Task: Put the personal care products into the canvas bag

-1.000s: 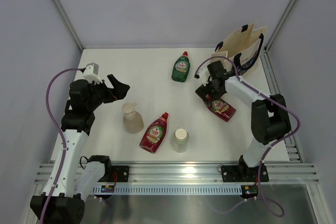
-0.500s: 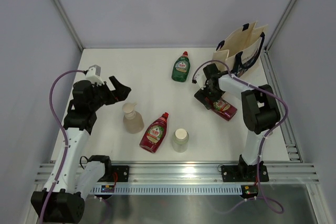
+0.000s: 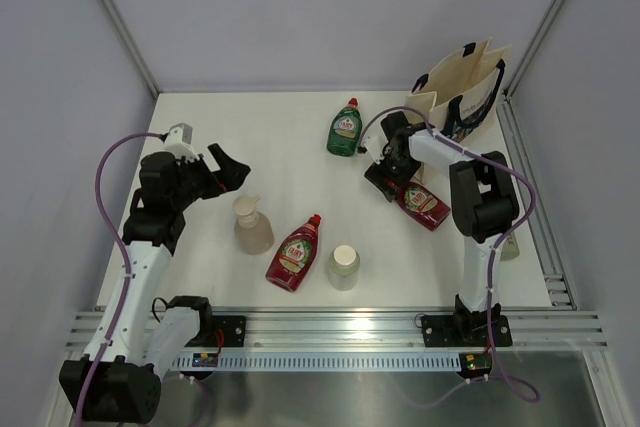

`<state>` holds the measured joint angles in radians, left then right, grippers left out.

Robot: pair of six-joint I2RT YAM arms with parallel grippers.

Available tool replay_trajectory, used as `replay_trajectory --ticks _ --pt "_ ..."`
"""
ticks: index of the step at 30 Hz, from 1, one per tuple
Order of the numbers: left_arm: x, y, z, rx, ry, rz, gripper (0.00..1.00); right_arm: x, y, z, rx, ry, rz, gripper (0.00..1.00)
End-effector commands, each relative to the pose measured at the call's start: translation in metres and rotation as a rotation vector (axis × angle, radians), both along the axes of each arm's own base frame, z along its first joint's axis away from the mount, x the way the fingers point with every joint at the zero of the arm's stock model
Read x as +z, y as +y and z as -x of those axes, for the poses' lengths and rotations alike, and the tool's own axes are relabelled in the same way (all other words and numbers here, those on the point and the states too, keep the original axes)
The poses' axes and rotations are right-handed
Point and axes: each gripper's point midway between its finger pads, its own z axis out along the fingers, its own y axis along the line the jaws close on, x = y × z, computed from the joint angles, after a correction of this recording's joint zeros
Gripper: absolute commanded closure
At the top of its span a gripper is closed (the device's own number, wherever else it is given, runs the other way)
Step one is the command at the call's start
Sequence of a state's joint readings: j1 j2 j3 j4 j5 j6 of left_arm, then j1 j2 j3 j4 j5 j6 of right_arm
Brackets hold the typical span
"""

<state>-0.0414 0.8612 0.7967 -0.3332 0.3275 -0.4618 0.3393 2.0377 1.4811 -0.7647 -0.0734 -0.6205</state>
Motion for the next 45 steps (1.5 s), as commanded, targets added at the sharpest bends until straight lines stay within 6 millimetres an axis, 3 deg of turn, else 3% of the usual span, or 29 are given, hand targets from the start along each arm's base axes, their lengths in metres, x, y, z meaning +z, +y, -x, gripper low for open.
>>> replay_trajectory --ticks 1,6,7,9,10,12,20,32,36,39,41,42,43,44,45 --pt "0.011 -0.005 -0.002 -0.02 -0.051 0.016 0.01 0.003 0.005 0.008 0.029 0.047 -0.02 0.2" --pt "0.009 -0.005 -0.001 -0.019 -0.05 0.022 0.01 0.001 0.002 0.015 0.009 0.056 -0.012 0.47" --pt "0.009 -0.005 -0.001 -0.019 -0.053 0.024 0.01 0.001 0.001 0.016 0.005 0.057 -0.014 0.59" --pt "0.009 -0.006 -0.001 -0.02 -0.053 0.028 0.01 0.003 0.002 0.021 0.003 0.064 -0.027 0.75" --pt "0.011 -0.006 -0.002 -0.022 -0.059 0.028 0.01 0.006 0.003 0.022 0.004 0.061 -0.038 0.89" --pt "0.014 -0.007 -0.002 -0.027 -0.066 0.029 0.01 0.019 0.011 0.026 0.016 0.038 -0.091 0.99" --pt "0.021 -0.008 0.0 -0.034 -0.082 0.032 0.01 0.09 0.031 0.034 0.004 -0.037 -0.33 1.0" --pt "0.044 -0.016 0.002 -0.067 -0.138 0.085 0.01 0.161 0.046 0.024 -0.094 -0.106 -0.654 1.0" --pt "0.061 -0.022 0.0 -0.086 -0.165 0.123 0.01 0.164 0.05 0.023 -0.126 -0.108 -0.696 1.0" --pt "0.079 -0.033 -0.006 -0.116 -0.193 0.133 0.01 0.155 0.049 0.022 -0.168 -0.078 -0.687 1.0" --pt "0.102 -0.054 -0.005 -0.171 -0.229 0.116 0.01 0.149 0.049 0.021 -0.189 -0.063 -0.684 1.0" --pt "0.1 -0.065 -0.01 -0.196 -0.217 0.084 0.01 0.148 0.048 0.021 -0.196 -0.064 -0.678 1.0" --pt "0.1 -0.09 -0.001 -0.27 -0.203 0.066 0.01 0.145 0.047 0.021 -0.204 -0.06 -0.673 1.0" --pt "0.121 -0.096 -0.004 -0.275 -0.253 0.03 0.01 0.141 0.045 0.02 -0.216 -0.06 -0.657 1.0" --pt "0.117 -0.107 -0.009 -0.29 -0.232 0.006 0.01 0.14 0.044 0.018 -0.223 -0.063 -0.648 1.0"
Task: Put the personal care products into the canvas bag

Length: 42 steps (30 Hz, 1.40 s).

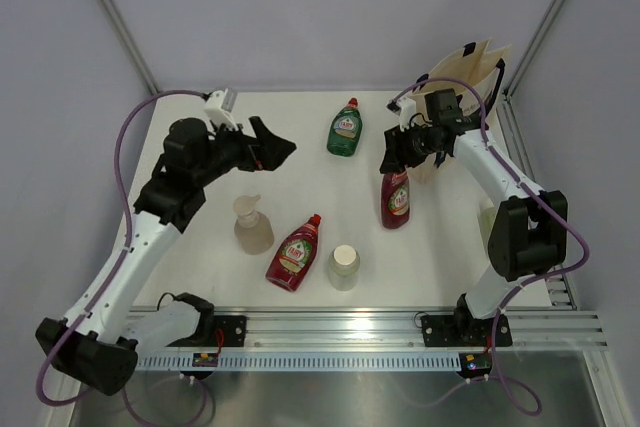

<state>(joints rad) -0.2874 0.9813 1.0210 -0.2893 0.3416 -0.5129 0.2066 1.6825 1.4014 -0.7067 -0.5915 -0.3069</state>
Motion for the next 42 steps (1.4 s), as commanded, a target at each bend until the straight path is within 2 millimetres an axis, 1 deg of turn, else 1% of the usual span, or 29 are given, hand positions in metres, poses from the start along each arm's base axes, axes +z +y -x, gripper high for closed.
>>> replay_trajectory --ticks 1,2,3,6,7,8,9,10,12,14,15,16,17,20,21,22,23,24,26,27,30,31,32,33,34,35,37,41,42 --pt "0.04 -0.042 0.0 -0.083 -0.118 -0.074 0.01 0.001 0.001 -0.004 -0.037 -0.002 -0.013 1.0" --pt "0.049 -0.046 -0.003 -0.074 -0.143 -0.083 0.01 0.0 0.0 -0.006 -0.05 -0.008 -0.007 1.0" --pt "0.047 -0.055 -0.007 -0.091 -0.162 -0.109 0.01 0.0 -0.001 -0.006 -0.058 -0.009 -0.005 1.0" --pt "0.042 -0.09 -0.004 -0.182 -0.201 -0.125 0.01 0.003 0.0 -0.01 -0.078 -0.012 -0.015 1.0" --pt "0.027 -0.111 -0.001 -0.243 -0.184 -0.143 0.01 0.003 0.0 -0.01 -0.083 -0.012 -0.016 1.0" --pt "0.018 -0.121 -0.001 -0.28 -0.197 -0.169 0.01 0.004 -0.001 -0.011 -0.086 -0.013 -0.015 1.0" --pt "0.011 -0.14 0.006 -0.335 -0.215 -0.174 0.01 0.003 0.0 -0.01 -0.087 -0.011 -0.014 1.0" --pt "-0.01 -0.154 0.003 -0.371 -0.192 -0.199 0.01 0.003 -0.001 -0.009 -0.091 -0.007 -0.012 1.0" --pt "-0.025 -0.176 0.004 -0.425 -0.209 -0.187 0.01 0.0 -0.002 -0.008 -0.099 0.0 -0.008 1.0" --pt "-0.052 -0.195 0.003 -0.474 -0.187 -0.189 0.01 0.0 -0.002 -0.006 -0.103 0.005 -0.01 1.0" --pt "-0.051 -0.205 0.002 -0.489 -0.218 -0.166 0.01 -0.001 -0.002 -0.005 -0.106 0.011 -0.011 1.0" --pt "-0.059 -0.212 0.004 -0.517 -0.215 -0.159 0.01 0.0 -0.001 -0.005 -0.108 0.011 -0.016 1.0" --pt "-0.074 -0.221 0.0 -0.533 -0.201 -0.165 0.01 0.0 -0.001 -0.005 -0.11 0.012 -0.018 1.0" --pt "-0.08 -0.24 -0.005 -0.57 -0.22 -0.138 0.01 -0.001 -0.002 -0.003 -0.115 0.017 -0.023 1.0" --pt "-0.096 -0.249 -0.008 -0.589 -0.196 -0.146 0.01 -0.002 -0.001 -0.002 -0.117 0.022 -0.022 1.0" --pt "-0.1 -0.255 -0.007 -0.613 -0.193 -0.141 0.01 -0.004 -0.001 0.0 -0.117 0.028 -0.023 1.0" --pt "-0.097 -0.263 -0.008 -0.627 -0.201 -0.131 0.01 -0.003 -0.001 -0.001 -0.12 0.029 -0.025 1.0" --pt "-0.111 -0.271 -0.006 -0.652 -0.177 -0.137 0.01 -0.006 -0.001 0.001 -0.121 0.037 -0.024 1.0" --pt "-0.115 -0.283 -0.002 -0.694 -0.165 -0.124 0.01 -0.005 -0.002 0.001 -0.127 0.032 -0.027 1.0" --pt "-0.126 -0.29 0.002 -0.716 -0.144 -0.124 0.01 -0.007 -0.002 0.002 -0.13 0.038 -0.025 1.0" --pt "-0.129 -0.304 0.013 -0.767 -0.118 -0.068 0.02 -0.009 -0.002 0.003 -0.135 0.044 -0.026 1.0" --pt "-0.139 -0.308 0.016 -0.789 -0.088 -0.058 0.02 -0.009 -0.001 0.004 -0.135 0.048 -0.027 1.0" --pt "-0.142 -0.311 0.018 -0.797 -0.061 -0.041 0.04 -0.009 -0.001 0.005 -0.136 0.051 -0.031 1.0" --pt "-0.14 -0.316 0.019 -0.809 -0.059 -0.024 0.1 -0.008 -0.001 0.005 -0.137 0.053 -0.034 1.0" --pt "-0.149 -0.319 0.021 -0.824 -0.03 -0.017 0.15 -0.008 0.0 0.005 -0.136 0.055 -0.037 1.0" --pt "-0.149 -0.321 0.022 -0.822 -0.004 0.005 0.2 -0.006 -0.001 0.005 -0.14 0.05 -0.038 1.0" --pt "-0.152 -0.324 0.023 -0.822 0.01 0.02 0.27 -0.003 0.0 0.005 -0.142 0.048 -0.042 1.0" --pt "-0.171 -0.33 0.024 -0.811 0.068 0.014 0.25 -0.004 0.004 0.007 -0.138 0.061 -0.064 1.0" --pt "-0.17 -0.332 0.022 -0.81 0.061 0.03 0.26 -0.005 0.004 0.008 -0.138 0.069 -0.068 1.0"
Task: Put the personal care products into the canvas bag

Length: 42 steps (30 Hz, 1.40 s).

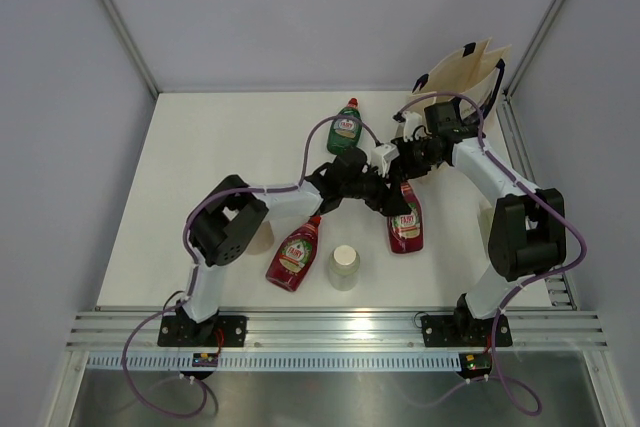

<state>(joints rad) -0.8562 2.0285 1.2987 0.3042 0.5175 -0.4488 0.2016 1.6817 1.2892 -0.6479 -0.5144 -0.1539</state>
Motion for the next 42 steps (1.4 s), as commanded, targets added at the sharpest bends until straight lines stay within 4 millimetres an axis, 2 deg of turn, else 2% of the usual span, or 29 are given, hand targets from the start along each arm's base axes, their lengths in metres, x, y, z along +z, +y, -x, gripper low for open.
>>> replay_trajectory --ticks 1,2,4,5,8,11,12,14,15,17,19,20,23,25,29,30,31,33,34,36,37,39,42 --pt "0.032 -0.026 0.003 -0.05 -0.015 0.134 0.29 0.031 0.016 -0.002 0.015 -0.069 -0.092 1.0" --pt "0.035 -0.03 0.002 -0.048 0.003 0.151 0.37 0.031 0.016 -0.001 0.014 -0.068 -0.094 1.0" --pt "0.037 -0.036 0.001 -0.059 0.015 0.183 0.43 0.031 0.015 0.0 0.012 -0.07 -0.094 1.0" --pt "0.041 -0.038 0.001 -0.054 0.031 0.2 0.51 0.031 0.014 -0.001 0.008 -0.072 -0.089 1.0" --pt "0.048 -0.039 0.002 -0.056 0.032 0.24 0.64 0.037 0.014 -0.001 0.008 -0.094 -0.09 1.0" --pt "0.053 -0.036 0.006 -0.08 0.017 0.259 0.86 0.044 0.016 0.001 0.022 -0.107 -0.108 1.0" --pt "0.053 -0.032 0.004 -0.076 0.012 0.26 1.0 0.047 0.017 0.0 0.034 -0.12 -0.11 1.0" --pt "0.063 -0.026 0.006 -0.089 -0.012 0.286 1.0 0.05 0.019 0.003 0.064 -0.117 -0.117 0.9" --pt "0.064 -0.021 0.006 -0.089 -0.03 0.302 1.0 0.053 0.019 0.002 0.08 -0.132 -0.114 0.81" --pt "0.078 -0.014 0.008 -0.104 -0.071 0.337 1.0 0.055 0.018 0.003 0.093 -0.135 -0.107 0.47" --pt "0.075 -0.004 0.007 -0.1 -0.085 0.325 1.0 0.059 0.017 0.0 0.106 -0.161 -0.093 0.27" --pt "0.08 0.0 0.006 -0.102 -0.12 0.324 1.0 0.061 0.016 -0.002 0.107 -0.17 -0.088 0.2" --pt "0.068 0.008 0.005 -0.105 -0.143 0.274 1.0 0.066 0.016 -0.008 0.109 -0.188 -0.086 0.1" --pt "0.062 0.013 0.005 -0.104 -0.141 0.244 1.0 0.077 0.015 -0.015 0.112 -0.225 -0.085 0.02" --pt "0.056 0.027 -0.003 -0.067 -0.164 0.219 1.0 0.109 0.006 -0.02 0.143 -0.345 -0.069 0.01" --pt "0.06 0.034 -0.009 -0.047 -0.179 0.224 1.0 0.114 0.003 -0.019 0.181 -0.382 -0.051 0.01" --pt "0.062 0.038 -0.013 -0.031 -0.19 0.227 1.0 0.123 0.002 -0.013 0.214 -0.415 -0.064 0.0" --pt "0.061 0.048 -0.023 -0.001 -0.204 0.222 1.0 0.123 -0.01 -0.005 0.272 -0.449 -0.064 0.01" --pt "0.064 0.052 -0.026 0.005 -0.213 0.224 1.0 0.13 -0.007 0.005 0.318 -0.47 -0.104 0.0" --pt "0.064 0.061 -0.034 0.02 -0.223 0.216 1.0 0.121 -0.017 0.023 0.404 -0.475 -0.125 0.0" --pt "0.069 0.064 -0.037 0.025 -0.245 0.221 1.0 0.124 -0.013 0.034 0.456 -0.492 -0.168 0.0" --pt "0.075 0.071 -0.042 0.036 -0.272 0.223 1.0 0.108 -0.015 0.054 0.544 -0.487 -0.182 0.0" --pt "0.087 0.077 -0.045 0.029 -0.319 0.235 1.0 0.087 -0.013 0.074 0.638 -0.471 -0.216 0.01"
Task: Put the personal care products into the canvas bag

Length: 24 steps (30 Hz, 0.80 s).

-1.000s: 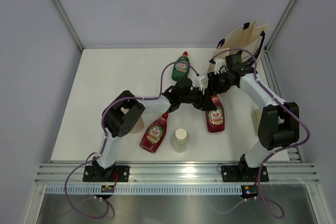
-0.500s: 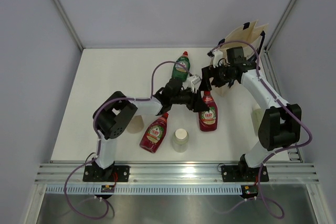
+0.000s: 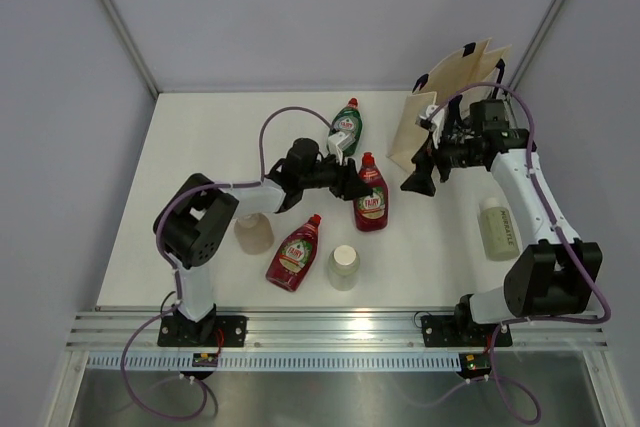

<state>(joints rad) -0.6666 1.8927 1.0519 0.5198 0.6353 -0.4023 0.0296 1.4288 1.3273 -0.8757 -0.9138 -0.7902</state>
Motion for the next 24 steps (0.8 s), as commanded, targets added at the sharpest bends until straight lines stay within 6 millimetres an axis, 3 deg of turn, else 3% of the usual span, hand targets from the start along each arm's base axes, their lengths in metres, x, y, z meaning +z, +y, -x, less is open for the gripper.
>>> replay_trajectory --ticks 1,4,10,16,20,24 --pt "0.08 -0.001 -0.007 -0.038 -0.25 0.138 1.0 -0.024 0.015 0.039 0.228 0.01 -0.065 0.01" --pt "0.092 0.001 -0.007 -0.05 -0.276 0.154 1.0 -0.042 0.019 0.032 0.225 0.049 -0.09 0.01" --pt "0.116 0.007 -0.003 -0.049 -0.315 0.187 1.0 -0.053 0.022 0.002 0.19 0.08 -0.078 0.0" --pt "0.116 0.006 -0.001 -0.051 -0.273 0.222 1.0 -0.075 0.05 -0.006 0.247 0.143 -0.054 0.0" --pt "0.143 0.01 -0.006 -0.018 -0.289 0.317 1.0 -0.058 0.07 -0.02 0.253 0.183 -0.145 0.01" --pt "0.171 0.017 -0.013 0.022 -0.286 0.42 1.0 -0.047 0.08 -0.019 0.283 0.226 -0.236 0.03"
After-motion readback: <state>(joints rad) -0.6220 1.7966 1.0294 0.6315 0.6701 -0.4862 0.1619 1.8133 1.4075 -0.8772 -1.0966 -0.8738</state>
